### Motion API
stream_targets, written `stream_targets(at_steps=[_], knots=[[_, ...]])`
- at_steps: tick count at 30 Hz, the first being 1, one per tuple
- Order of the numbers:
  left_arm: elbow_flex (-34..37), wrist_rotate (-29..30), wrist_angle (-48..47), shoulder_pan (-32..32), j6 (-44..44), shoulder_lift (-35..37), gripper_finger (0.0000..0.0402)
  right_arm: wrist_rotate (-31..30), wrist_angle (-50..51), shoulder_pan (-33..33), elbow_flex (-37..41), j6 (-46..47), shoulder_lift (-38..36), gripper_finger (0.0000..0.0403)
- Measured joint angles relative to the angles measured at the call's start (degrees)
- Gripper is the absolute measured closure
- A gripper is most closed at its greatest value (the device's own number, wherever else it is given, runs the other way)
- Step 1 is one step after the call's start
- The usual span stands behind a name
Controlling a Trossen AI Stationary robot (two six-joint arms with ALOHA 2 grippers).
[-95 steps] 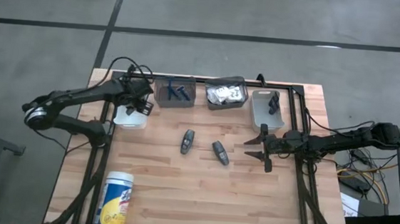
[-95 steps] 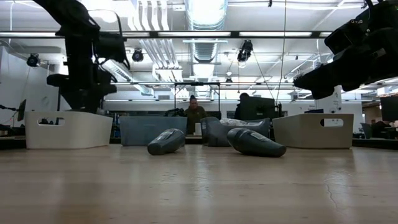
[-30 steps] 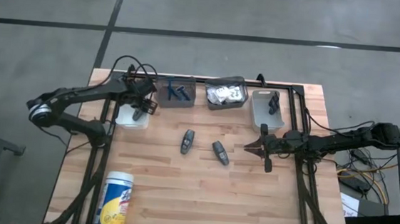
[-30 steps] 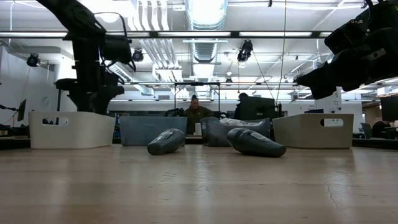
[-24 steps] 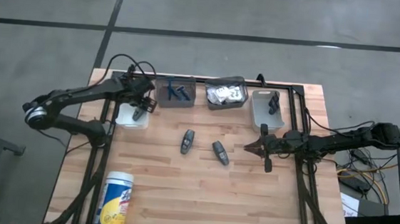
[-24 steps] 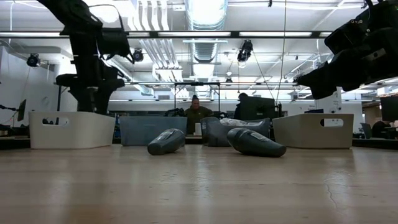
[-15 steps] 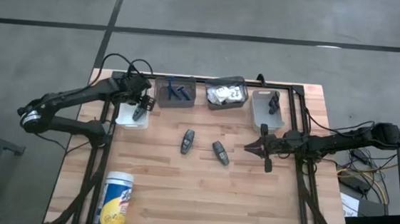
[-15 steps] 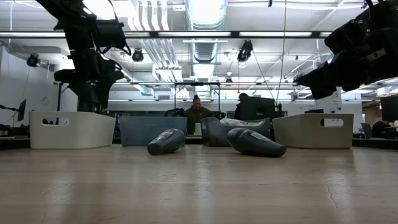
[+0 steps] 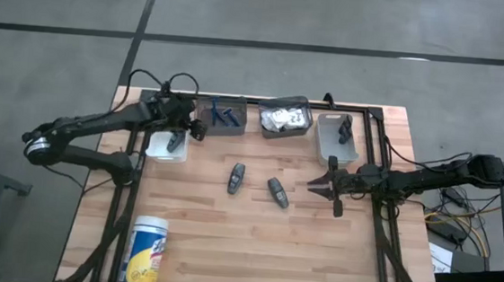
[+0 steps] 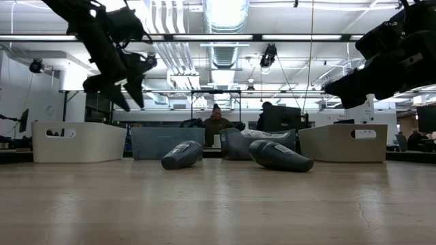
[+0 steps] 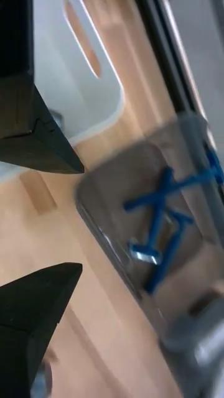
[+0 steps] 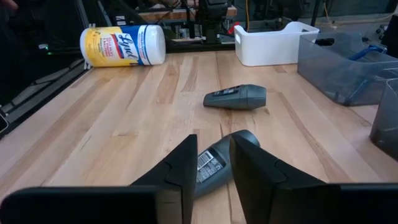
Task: Pick & Place Travel size toiletries
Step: Put the black deodorant into the white bin
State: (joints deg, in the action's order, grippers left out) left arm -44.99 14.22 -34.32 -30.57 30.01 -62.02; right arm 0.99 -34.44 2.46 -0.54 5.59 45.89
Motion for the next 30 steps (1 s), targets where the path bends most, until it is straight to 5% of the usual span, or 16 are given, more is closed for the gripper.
stream_targets(at_steps=[30], knots=[[-0.83, -0.04, 18.84, 19.40, -0.04, -9.61, 0.0170, 0.00, 0.00, 0.00, 0.00, 0.02, 0.02, 0.0229]])
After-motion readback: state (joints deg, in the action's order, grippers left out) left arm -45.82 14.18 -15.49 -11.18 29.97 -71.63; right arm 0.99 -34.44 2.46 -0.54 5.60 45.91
